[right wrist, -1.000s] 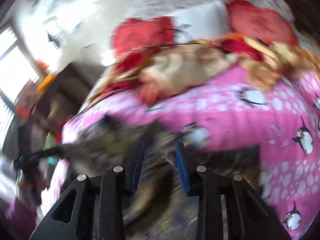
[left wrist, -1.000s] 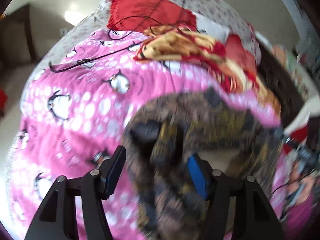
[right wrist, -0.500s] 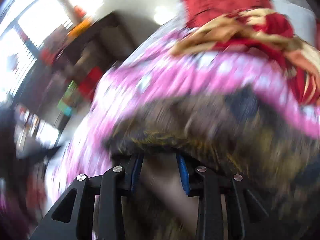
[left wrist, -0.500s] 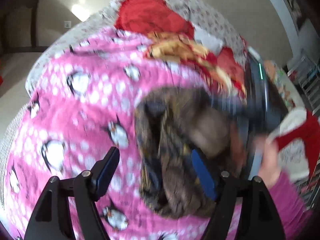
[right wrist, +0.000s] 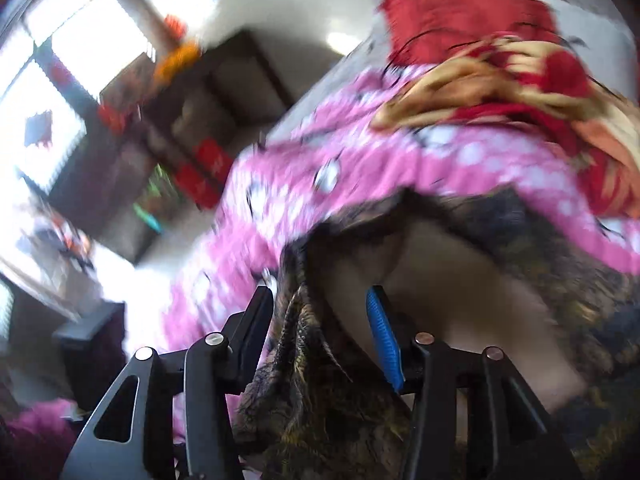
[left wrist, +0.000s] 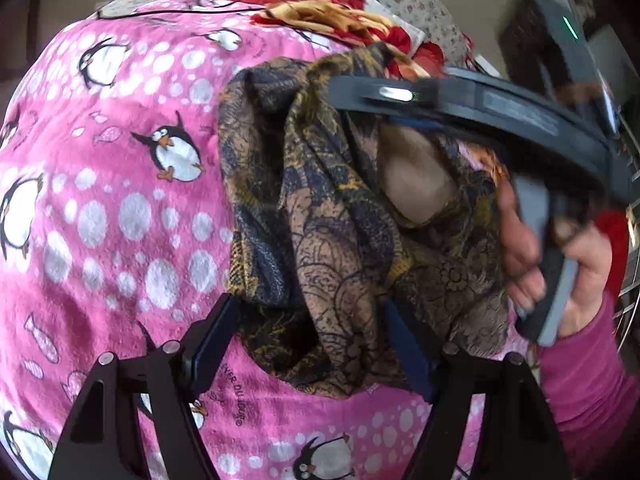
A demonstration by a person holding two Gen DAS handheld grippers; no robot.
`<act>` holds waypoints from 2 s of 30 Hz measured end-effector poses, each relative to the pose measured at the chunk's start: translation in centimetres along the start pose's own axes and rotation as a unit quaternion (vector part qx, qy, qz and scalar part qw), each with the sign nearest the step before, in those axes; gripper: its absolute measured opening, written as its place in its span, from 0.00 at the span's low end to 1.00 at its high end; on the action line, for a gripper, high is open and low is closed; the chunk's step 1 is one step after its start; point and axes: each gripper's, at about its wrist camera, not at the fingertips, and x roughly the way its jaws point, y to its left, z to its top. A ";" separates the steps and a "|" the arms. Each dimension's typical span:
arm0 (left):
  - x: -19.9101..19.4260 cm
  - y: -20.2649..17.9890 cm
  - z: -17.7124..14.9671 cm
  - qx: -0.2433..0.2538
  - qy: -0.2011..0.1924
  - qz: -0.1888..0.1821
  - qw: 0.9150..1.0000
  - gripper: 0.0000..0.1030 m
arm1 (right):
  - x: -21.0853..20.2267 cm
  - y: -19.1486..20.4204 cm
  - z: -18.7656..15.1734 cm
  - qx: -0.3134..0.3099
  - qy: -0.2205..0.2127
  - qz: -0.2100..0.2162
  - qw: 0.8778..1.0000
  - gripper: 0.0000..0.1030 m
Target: Fold small clothes
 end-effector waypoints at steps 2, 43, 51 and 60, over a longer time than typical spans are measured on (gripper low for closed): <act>0.2 -0.4 -0.1 0.031 0.021 0.008 0.999 0.47 | 0.7 0.9 0.6 -0.022 -0.008 -0.038 0.999 0.05; 0.7 -2.7 0.8 0.041 0.011 0.073 0.996 0.57 | -6.6 -14.5 -4.3 -0.017 -0.020 -0.217 0.976 0.06; 0.0 -2.5 0.0 0.042 0.004 0.075 0.996 0.57 | -14.7 -16.6 -9.2 0.086 -0.069 -0.209 0.972 0.34; 0.2 -3.1 -0.5 0.036 0.000 0.086 0.996 0.62 | -16.7 -21.6 -13.9 0.151 -0.045 -0.277 0.948 0.05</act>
